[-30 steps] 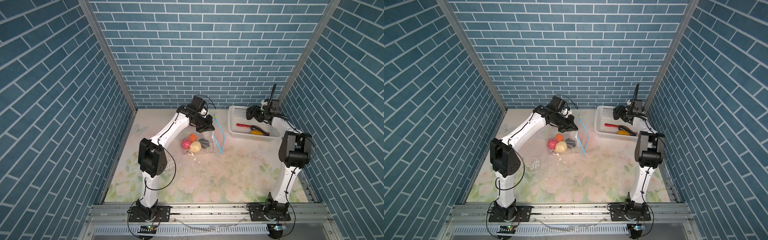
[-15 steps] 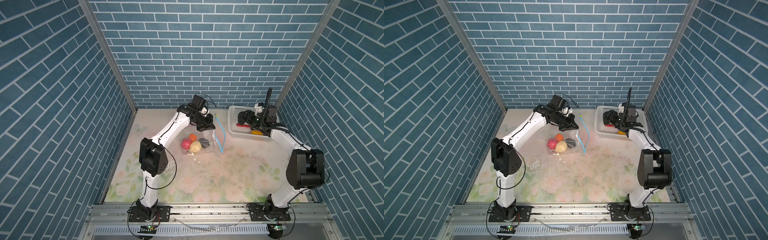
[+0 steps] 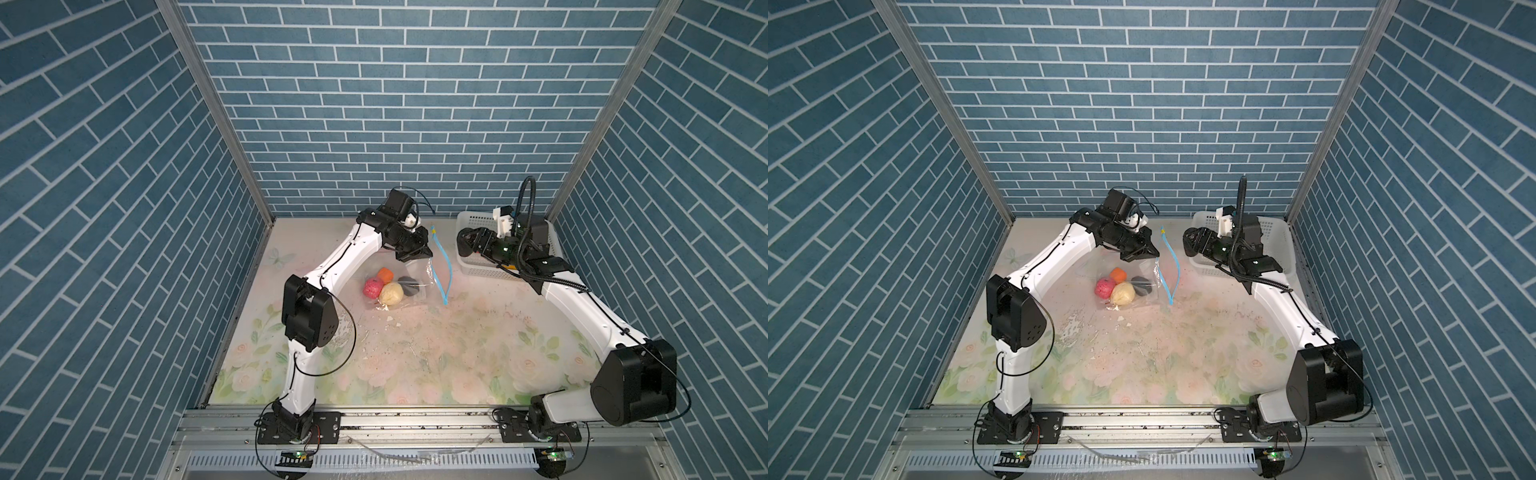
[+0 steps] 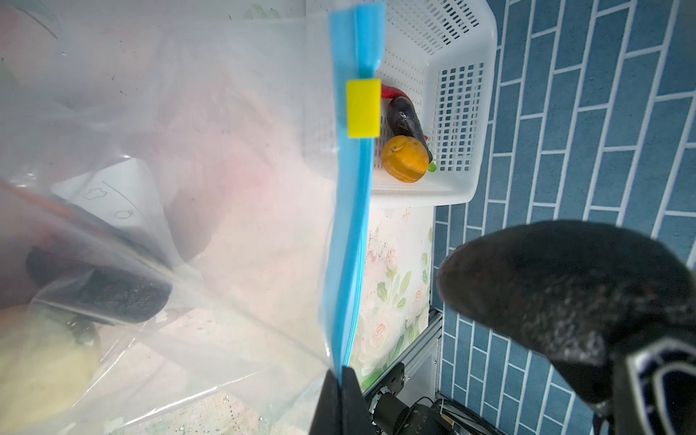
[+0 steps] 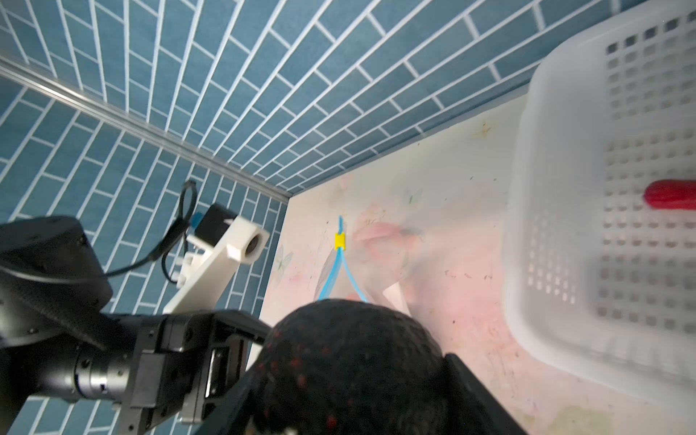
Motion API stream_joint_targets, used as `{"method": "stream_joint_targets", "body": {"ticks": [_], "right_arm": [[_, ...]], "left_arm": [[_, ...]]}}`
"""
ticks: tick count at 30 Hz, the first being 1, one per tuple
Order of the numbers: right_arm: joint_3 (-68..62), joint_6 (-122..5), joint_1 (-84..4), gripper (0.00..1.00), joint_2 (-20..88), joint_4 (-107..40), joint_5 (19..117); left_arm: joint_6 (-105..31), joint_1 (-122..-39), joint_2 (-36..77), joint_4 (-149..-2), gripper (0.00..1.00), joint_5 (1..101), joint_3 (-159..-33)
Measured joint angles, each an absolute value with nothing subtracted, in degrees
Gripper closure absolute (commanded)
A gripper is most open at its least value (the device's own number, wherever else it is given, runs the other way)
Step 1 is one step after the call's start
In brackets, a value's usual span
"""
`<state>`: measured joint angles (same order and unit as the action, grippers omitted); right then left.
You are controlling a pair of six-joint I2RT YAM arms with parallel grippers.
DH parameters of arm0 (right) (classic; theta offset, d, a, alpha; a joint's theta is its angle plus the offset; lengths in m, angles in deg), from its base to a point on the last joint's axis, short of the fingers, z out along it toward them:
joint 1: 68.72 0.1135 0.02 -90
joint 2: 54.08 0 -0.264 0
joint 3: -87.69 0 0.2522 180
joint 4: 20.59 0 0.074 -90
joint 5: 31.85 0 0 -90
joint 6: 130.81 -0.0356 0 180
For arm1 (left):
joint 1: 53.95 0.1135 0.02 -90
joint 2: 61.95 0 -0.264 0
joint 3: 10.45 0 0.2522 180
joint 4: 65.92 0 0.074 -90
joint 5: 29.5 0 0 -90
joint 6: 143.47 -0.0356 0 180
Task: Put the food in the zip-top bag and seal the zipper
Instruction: 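Carry the second avocado with right gripper over the open bag mouth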
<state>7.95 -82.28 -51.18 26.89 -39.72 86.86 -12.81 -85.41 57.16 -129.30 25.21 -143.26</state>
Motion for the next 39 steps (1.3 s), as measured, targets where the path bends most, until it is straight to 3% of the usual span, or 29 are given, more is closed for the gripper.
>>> {"method": "stream_joint_targets", "body": {"ticks": [10, 39], "right_arm": [[8.45, -79.49, -43.99, 0.51, 26.84, -45.01, 86.40], [14.90, -77.59, -43.12, 0.50, 27.13, -48.92, 84.85]], "left_arm": [[-12.83, -85.50, 57.88, -129.33, 1.00, 24.79, -143.67], [-12.79, -87.38, 57.90, -129.02, 1.00, 24.62, -143.19]]}}
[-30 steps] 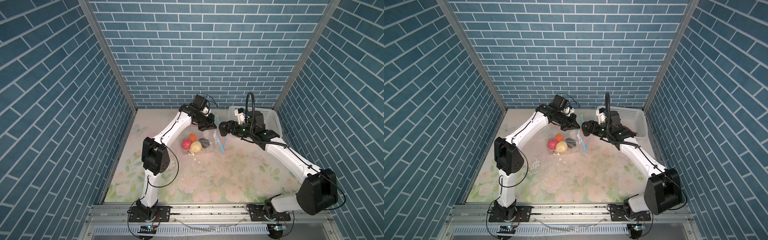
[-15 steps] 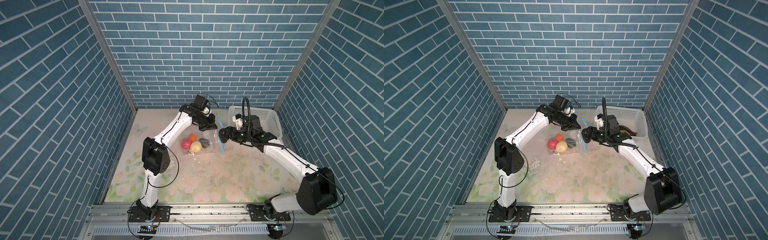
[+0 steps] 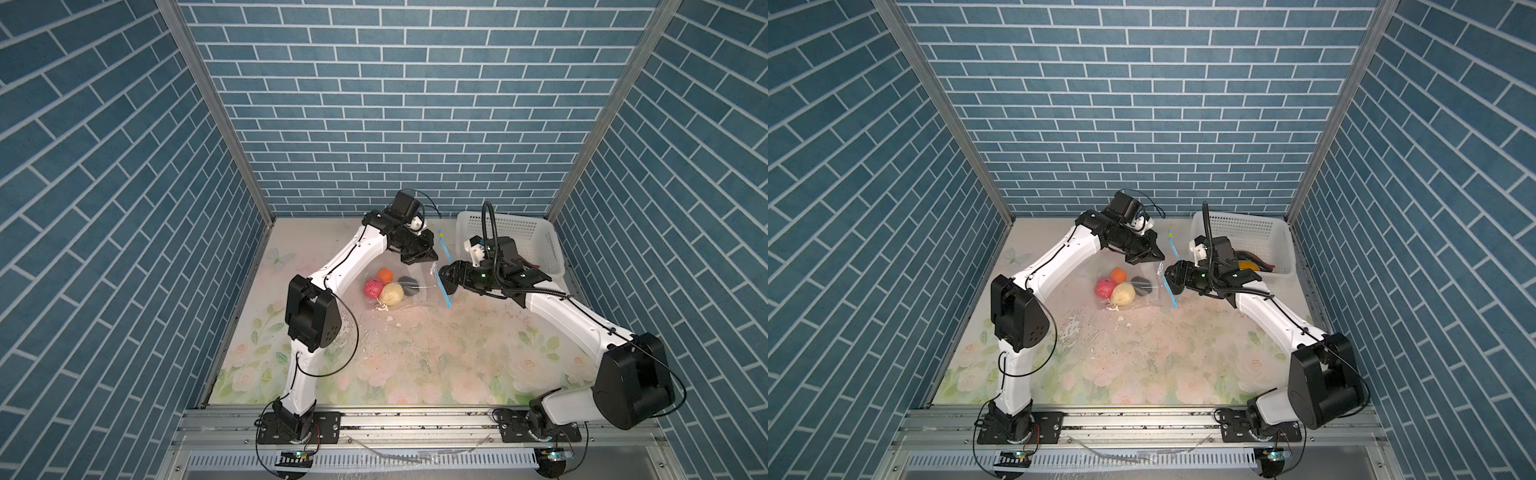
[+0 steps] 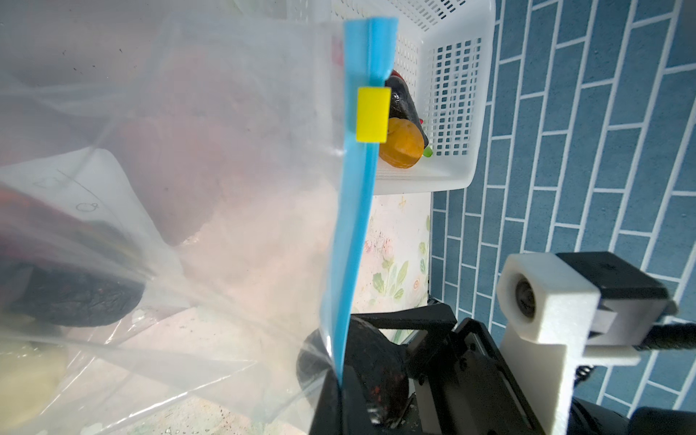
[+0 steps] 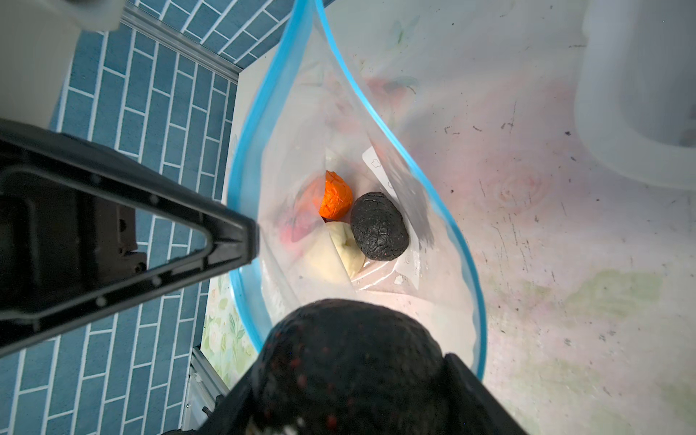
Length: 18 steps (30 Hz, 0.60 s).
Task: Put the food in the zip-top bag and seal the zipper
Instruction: 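Carry the second avocado with right gripper over the open bag mouth, then lower the second avocado into the bag mouth with right gripper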
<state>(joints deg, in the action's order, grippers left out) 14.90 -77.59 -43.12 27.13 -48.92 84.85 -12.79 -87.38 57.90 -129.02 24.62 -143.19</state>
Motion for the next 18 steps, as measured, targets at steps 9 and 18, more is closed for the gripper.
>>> {"method": "stream_joint_targets", "body": {"ticks": [9, 18], "right_arm": [[18.25, -76.76, -43.12, 0.49, 27.24, -48.68, 84.19], [19.69, -76.73, -43.12, 0.46, 28.74, -47.57, 83.84]], "left_arm": [[-12.74, -87.73, 57.90, -128.63, 1.00, 24.60, -141.53], [-12.70, -88.10, 57.90, -128.19, 1.00, 24.55, -140.53]]}}
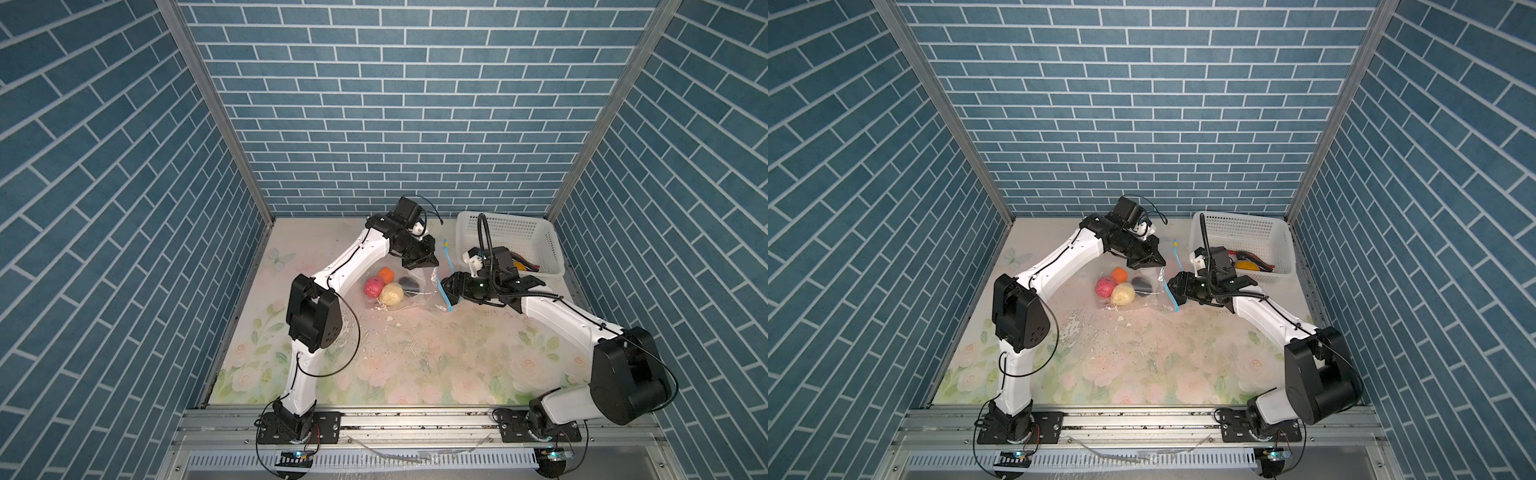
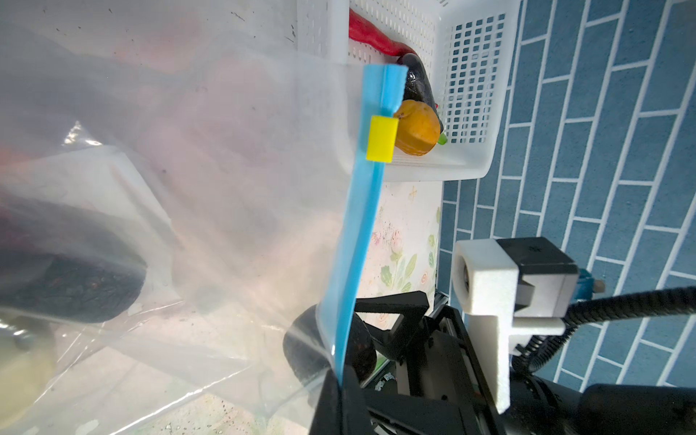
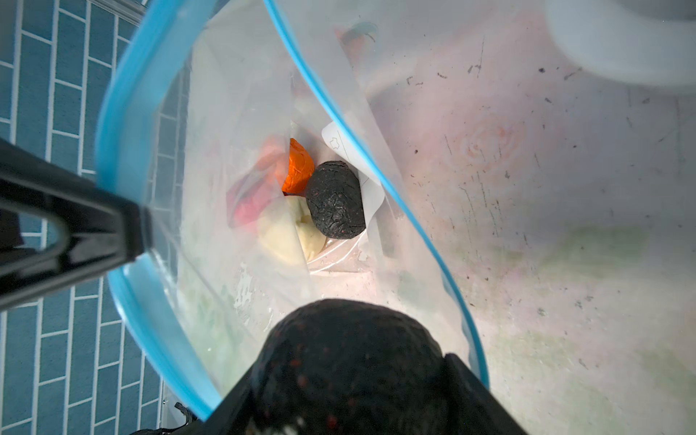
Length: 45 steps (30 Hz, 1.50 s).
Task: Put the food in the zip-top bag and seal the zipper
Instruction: 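Lower the second avocado into the bag mouth with right gripper, then open right gripper and move it back over the basket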
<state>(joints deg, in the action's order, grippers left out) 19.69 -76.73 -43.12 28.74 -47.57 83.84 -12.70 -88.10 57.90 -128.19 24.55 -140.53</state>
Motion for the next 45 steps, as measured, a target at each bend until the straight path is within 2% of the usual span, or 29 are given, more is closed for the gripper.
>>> {"method": "stream_joint_targets", "body": {"ticks": [13, 23, 34, 45], "right_arm": [[19.82, -76.30, -43.12, 0.31, 28.96, -47.35, 82.73], [19.80, -75.09, -43.12, 0.26, 28.96, -47.96, 81.81], [19.78, -74.85, -43.12, 0.26, 28.96, -48.99, 81.40], [17.66, -72.97, -43.12, 0.31, 28.44, -53.44, 80.17]], "left_arm": [[-11.98, -88.51, 57.97, -127.32, 1.00, 24.40, -140.53], [-11.93, -88.54, 57.97, -127.32, 1.00, 24.40, -140.53], [-11.95, -88.54, 57.97, -127.32, 1.00, 24.42, -140.53], [-11.98, -88.54, 57.97, -127.32, 1.00, 24.40, -140.53]]}}
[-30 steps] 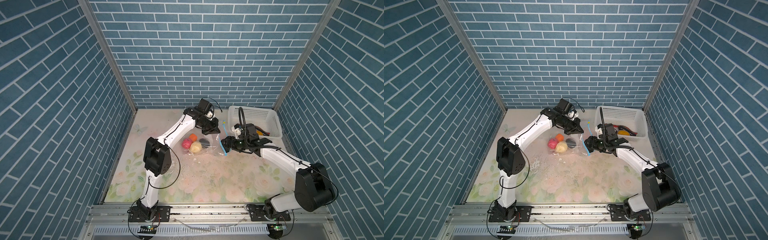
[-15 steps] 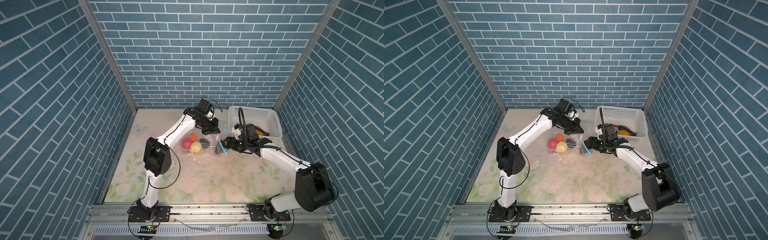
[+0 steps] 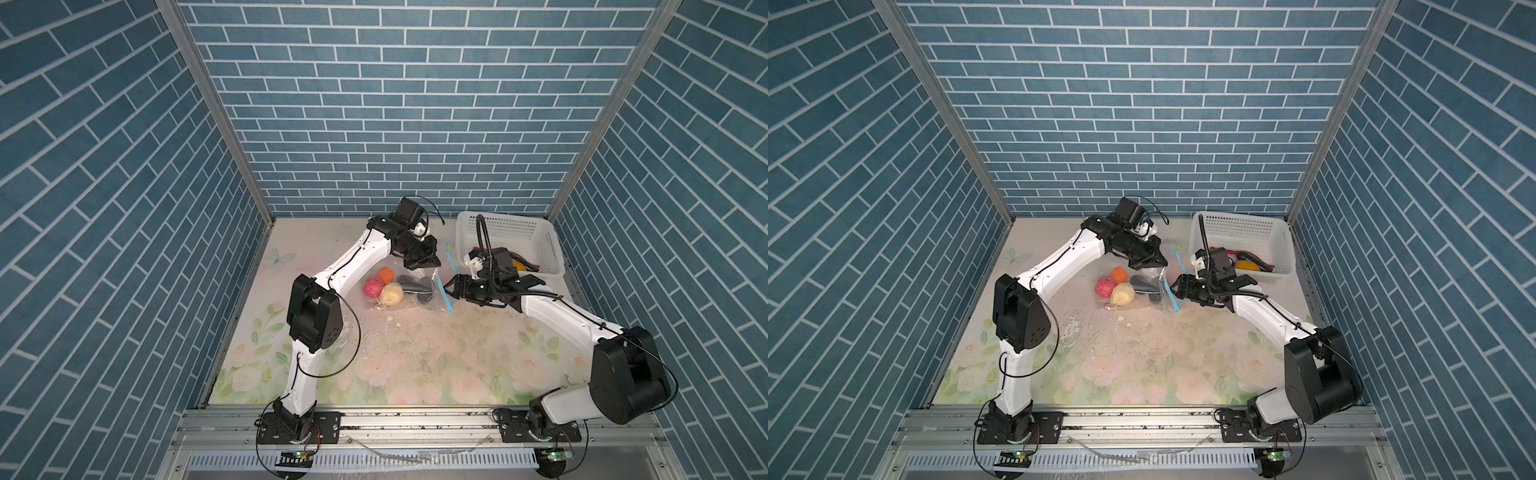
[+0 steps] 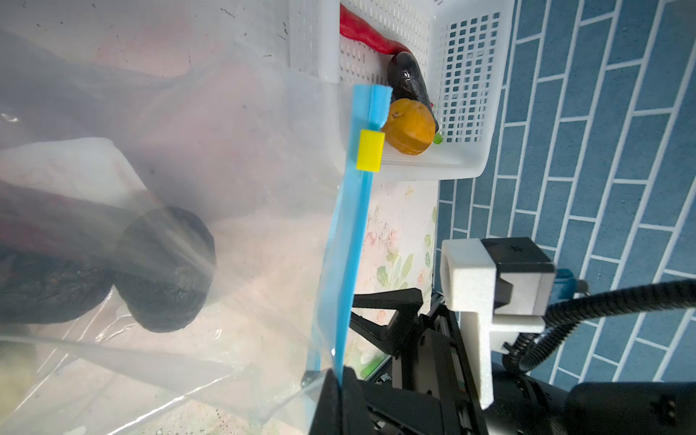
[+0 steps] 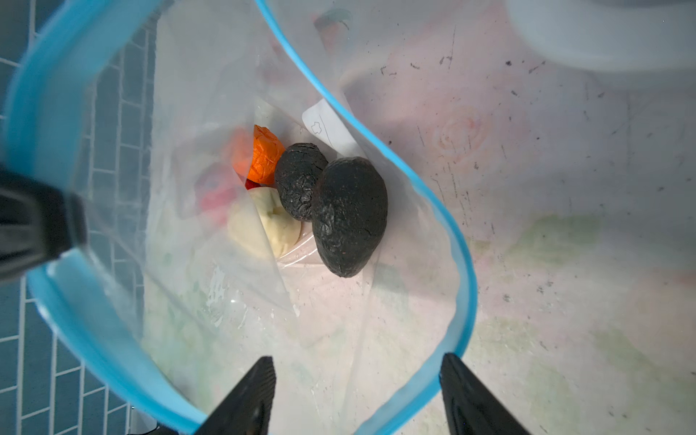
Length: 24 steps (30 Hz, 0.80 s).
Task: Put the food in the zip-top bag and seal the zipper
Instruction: 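Open right gripper and move it back over the basket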
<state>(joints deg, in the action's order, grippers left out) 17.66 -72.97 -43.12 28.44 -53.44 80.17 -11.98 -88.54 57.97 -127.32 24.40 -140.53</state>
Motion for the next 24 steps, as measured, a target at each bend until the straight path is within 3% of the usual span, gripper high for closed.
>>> {"method": "stream_joint_targets", "body": {"ticks": [11, 17, 24], "right_arm": [[-1.58, -61.70, -51.18, 0.31, 28.99, -69.64, 72.61], [-17.05, -58.31, -58.24, 0.30, 39.43, -78.25, 70.55], [-29.03, -56.28, -63.22, 0.20, 51.67, -89.75, 66.18]], "left_arm": [[-11.95, -88.54, 57.88, -127.29, 1.00, 23.74, -140.66], [-11.71, -88.34, 56.87, -127.10, 1.00, 23.11, -141.05], [-11.67, -88.03, 55.72, -126.90, 1.00, 22.70, -141.31]]}}
